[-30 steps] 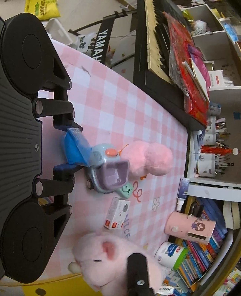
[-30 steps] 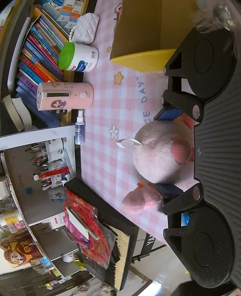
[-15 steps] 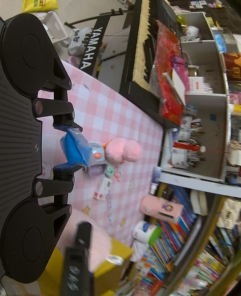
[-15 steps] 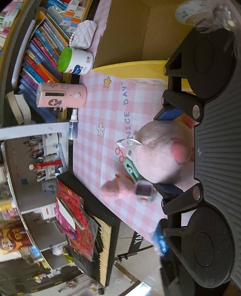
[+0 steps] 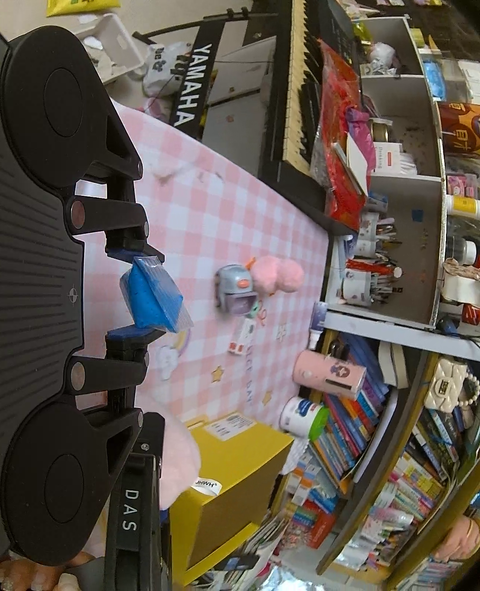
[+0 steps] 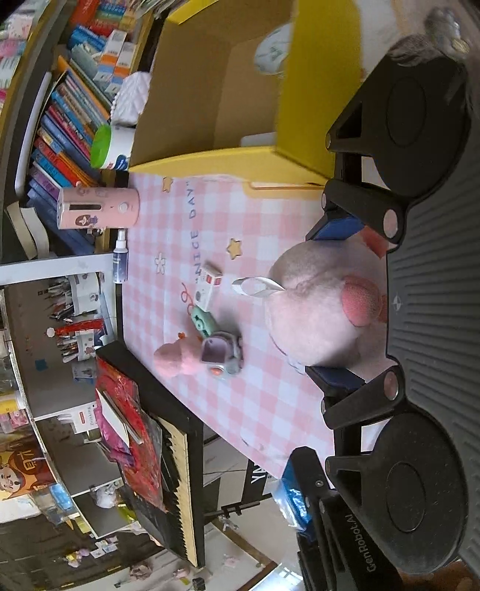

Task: Organize objects
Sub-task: 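Carry the plush pig and blue cup in both tools toward the yellow box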

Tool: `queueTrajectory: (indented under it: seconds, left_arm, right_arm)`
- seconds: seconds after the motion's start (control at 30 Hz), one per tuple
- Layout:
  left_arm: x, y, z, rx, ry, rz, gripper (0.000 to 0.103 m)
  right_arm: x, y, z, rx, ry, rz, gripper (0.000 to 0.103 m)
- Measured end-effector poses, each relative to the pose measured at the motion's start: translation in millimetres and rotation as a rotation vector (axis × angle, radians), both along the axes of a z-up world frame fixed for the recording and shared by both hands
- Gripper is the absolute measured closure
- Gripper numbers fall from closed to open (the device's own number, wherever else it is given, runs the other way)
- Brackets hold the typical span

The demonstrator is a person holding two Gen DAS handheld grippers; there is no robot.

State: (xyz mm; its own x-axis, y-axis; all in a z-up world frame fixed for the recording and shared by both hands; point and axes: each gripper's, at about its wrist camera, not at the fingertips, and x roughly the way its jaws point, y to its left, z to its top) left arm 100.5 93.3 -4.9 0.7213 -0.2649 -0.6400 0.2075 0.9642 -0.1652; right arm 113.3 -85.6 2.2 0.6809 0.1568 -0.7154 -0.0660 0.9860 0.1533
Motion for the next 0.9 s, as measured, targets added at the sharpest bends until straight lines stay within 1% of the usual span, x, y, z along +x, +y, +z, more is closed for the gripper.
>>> queueTrajectory:
  seconds: [0.23, 0.47, 0.7, 0.9]
  left_arm:
    - [-41, 6, 2, 0.011, -0.004, -0.042, 0.072]
    - [-72, 5, 0, 0.023, -0.004, -0.104, 0.072]
    - [-87, -11, 1, 0.021, -0.010, -0.201, 0.072]
    - [-93, -34, 1, 0.017, -0.013, -0.301, 0.072]
  right_arm:
    - [-46, 7, -2, 0.016, 0.014, -0.039, 0.038]
    - [-90, 8, -6, 0.033, 0.015, -0.091, 0.038]
    - [-129, -1, -8, 0.039, 0.020, -0.165, 0.038]
    - [-152, -19, -8, 0.039, 0.024, -0.262, 0.038]
